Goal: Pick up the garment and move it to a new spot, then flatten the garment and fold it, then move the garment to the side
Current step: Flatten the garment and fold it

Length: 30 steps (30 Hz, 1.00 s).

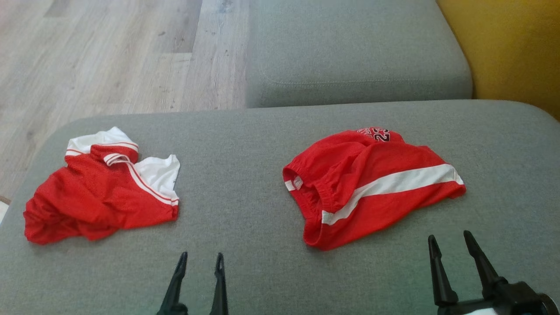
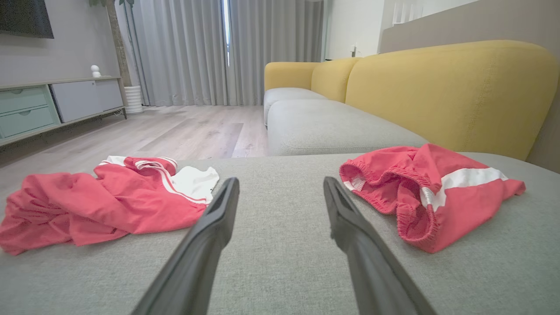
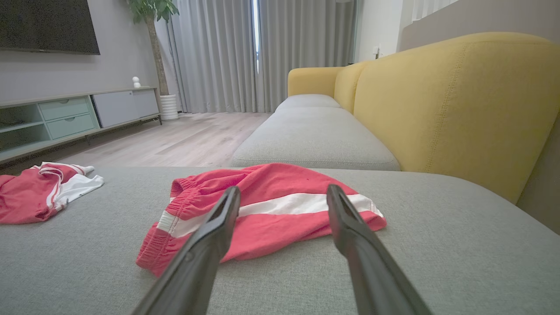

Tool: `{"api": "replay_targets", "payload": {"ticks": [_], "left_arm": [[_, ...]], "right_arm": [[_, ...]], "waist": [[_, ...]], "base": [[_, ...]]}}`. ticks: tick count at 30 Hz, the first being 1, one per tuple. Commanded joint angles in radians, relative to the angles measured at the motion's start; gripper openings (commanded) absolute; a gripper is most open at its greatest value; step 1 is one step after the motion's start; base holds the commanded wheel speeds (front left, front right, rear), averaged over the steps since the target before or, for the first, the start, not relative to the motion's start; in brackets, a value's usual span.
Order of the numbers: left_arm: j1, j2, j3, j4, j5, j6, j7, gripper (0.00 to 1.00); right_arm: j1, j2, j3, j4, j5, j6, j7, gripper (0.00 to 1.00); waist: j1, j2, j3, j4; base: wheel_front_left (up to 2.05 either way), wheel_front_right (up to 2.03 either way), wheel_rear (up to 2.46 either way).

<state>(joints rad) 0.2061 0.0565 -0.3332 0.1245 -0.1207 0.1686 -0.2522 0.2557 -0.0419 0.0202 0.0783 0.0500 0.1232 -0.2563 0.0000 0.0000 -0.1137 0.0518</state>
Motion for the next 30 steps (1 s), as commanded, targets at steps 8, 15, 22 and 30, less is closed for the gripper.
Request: {"api": "replay_targets", "payload": {"ticks": [8, 15, 22, 30], "left_arm": [[-0.198, -0.006, -0.102, 0.079, -0.089, -0.065, -0.01, 1.0], [-0.398, -0.006, -0.291, 0.229, -0.286, -0.139, -0.001, 1.0], [-0.582, -0.006, -0.482, 0.344, -0.435, -0.173, 0.071, 1.0], [-0.695, -0.006, -0.597, 0.463, -0.572, -0.171, 0.129, 1.0]], "right_arm": [[-0.088, -0.008, 0.048, -0.04, -0.025, 0.008, -0.006, 1.0], [-0.133, -0.01, 0.087, -0.039, -0.046, 0.008, -0.006, 1.0], [-0.178, -0.024, 0.124, -0.038, -0.044, 0.008, -0.006, 1.0], [-0.206, -0.037, 0.136, -0.031, -0.036, 0.008, -0.006, 1.0]], "waist": [[0.0, 0.0, 0.054, -0.004], [0.0, 0.0, 0.123, -0.045], [0.0, 0.0, 0.192, -0.101], [0.0, 0.0, 0.227, -0.15]], "base": [[0.0, 0.0, 0.0], [0.0, 0.0, 0.0], [0.0, 0.0, 0.0], [0.0, 0.0, 0.0]]}}
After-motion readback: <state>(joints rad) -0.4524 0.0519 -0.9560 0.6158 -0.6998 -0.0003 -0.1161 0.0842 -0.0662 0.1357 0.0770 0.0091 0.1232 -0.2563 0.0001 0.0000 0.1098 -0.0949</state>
